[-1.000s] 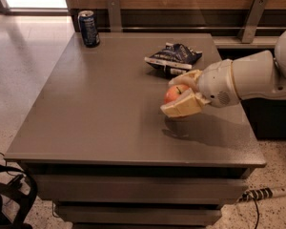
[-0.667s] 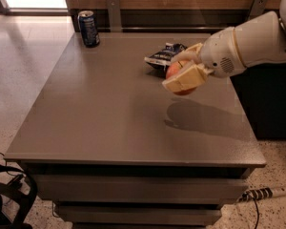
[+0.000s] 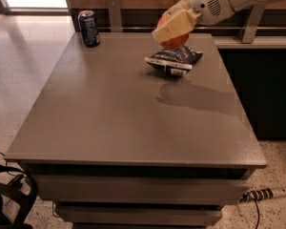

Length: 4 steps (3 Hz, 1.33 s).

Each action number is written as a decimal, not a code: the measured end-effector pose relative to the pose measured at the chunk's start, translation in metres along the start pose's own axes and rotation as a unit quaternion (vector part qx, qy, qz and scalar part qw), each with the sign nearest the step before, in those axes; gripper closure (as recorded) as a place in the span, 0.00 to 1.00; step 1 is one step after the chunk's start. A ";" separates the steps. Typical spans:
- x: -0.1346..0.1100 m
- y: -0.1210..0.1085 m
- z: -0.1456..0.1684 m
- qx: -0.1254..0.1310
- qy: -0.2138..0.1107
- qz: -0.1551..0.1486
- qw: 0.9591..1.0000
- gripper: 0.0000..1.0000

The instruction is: Move apple near pepsi can

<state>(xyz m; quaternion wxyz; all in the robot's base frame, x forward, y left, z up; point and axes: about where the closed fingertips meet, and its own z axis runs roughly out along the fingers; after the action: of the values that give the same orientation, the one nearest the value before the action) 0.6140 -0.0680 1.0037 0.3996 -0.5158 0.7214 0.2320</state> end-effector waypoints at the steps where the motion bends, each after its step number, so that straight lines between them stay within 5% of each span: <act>1: -0.043 -0.037 0.002 0.018 -0.055 -0.013 0.998 1.00; 3: -0.058 -0.043 -0.006 0.027 -0.068 -0.023 0.997 1.00; 4: -0.056 -0.066 0.022 0.020 -0.063 -0.020 0.998 1.00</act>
Offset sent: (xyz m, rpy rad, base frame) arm 0.0383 0.0113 0.0338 0.0801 -0.0724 -0.0059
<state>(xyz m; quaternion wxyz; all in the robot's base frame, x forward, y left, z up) 0.6912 -0.0439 1.0420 0.4590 -0.5064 0.6889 0.2414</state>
